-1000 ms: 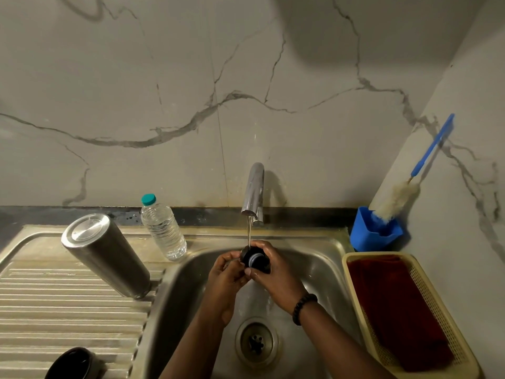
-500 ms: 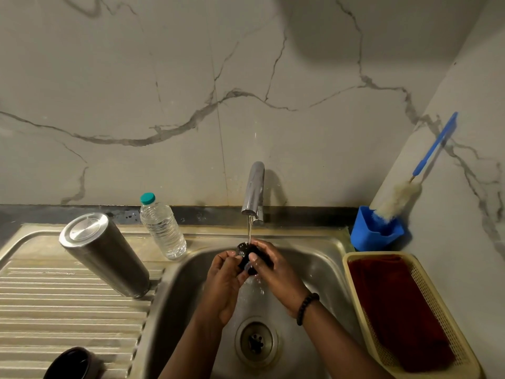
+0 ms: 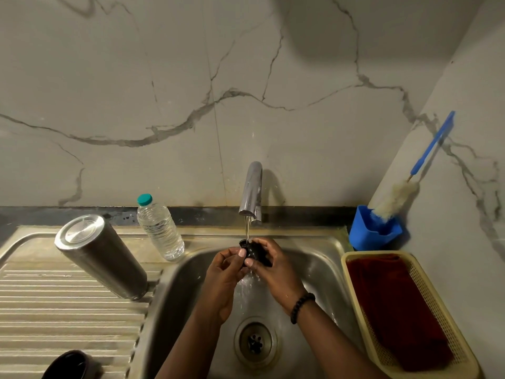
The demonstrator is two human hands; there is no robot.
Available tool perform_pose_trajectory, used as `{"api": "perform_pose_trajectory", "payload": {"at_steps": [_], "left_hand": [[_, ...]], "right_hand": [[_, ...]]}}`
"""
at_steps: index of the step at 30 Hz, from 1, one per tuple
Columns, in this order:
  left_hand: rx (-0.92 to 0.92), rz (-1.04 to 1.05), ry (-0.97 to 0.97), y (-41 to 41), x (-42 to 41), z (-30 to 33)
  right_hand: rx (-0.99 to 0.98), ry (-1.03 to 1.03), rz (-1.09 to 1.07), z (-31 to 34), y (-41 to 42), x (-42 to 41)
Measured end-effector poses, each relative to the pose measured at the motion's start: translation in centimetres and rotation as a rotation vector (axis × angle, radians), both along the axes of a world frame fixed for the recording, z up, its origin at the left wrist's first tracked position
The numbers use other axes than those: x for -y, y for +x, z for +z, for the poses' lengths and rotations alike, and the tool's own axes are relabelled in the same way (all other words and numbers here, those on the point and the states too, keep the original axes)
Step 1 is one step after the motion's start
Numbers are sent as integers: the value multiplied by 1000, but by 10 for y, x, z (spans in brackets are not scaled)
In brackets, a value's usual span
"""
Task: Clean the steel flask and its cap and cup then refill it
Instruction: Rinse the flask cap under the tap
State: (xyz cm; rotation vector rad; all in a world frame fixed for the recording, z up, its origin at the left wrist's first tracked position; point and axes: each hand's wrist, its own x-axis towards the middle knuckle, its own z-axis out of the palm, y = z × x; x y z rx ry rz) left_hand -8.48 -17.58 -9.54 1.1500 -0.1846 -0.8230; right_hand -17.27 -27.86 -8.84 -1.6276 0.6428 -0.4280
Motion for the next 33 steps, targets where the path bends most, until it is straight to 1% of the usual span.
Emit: {"api": "perform_pose_trajectory", "payload": {"at_steps": [2, 5, 6, 8, 10, 12, 13, 14, 16, 18, 19, 20, 24, 26, 27, 30, 33], "left_hand": [[16, 1, 2, 0, -2, 0], [47, 42, 22, 1, -5, -1], [45, 47, 19, 1, -5, 0], [32, 28, -7, 0, -5, 0], [39, -5, -18, -3, -4, 3], [80, -43, -18, -6, -2, 5], [109, -56, -13, -7, -1, 7], [133, -67, -11, -7, -1, 9], [154, -72, -6, -5, -1, 11], [136, -50, -5, -1, -1, 9], [119, -31, -6, 1, -2, 7], [105, -16, -9, 2, -3, 5], [59, -10, -31, -2, -2, 4], [54, -6, -28, -6, 0, 3], [54, 16, -19, -6, 1, 1], [53, 77, -10, -3, 0, 0], [55, 19, -29, 0, -3, 1]], "right_hand": [[27, 53, 0, 2, 1, 1], [101, 264, -48, 7, 0, 3], [113, 303, -43, 8, -1, 4], [84, 313, 9, 11, 0, 4], [39, 270, 29, 13, 2, 1], [17, 201, -5, 10, 5, 0], [21, 200, -25, 10, 5, -1], [36, 228, -45, 9, 6, -2], [77, 362, -84, 9, 7, -3], [114, 495, -123, 10, 8, -1], [123, 525, -137, 11, 8, 0], [123, 523, -135, 12, 8, 1], [84, 321, -89, 16, 11, -1], [69, 269, -105, 16, 14, -2], [62, 273, -113, 14, 15, -1], [96, 371, -110, 12, 16, -2], [124, 446, -84, 12, 15, -3]]}}
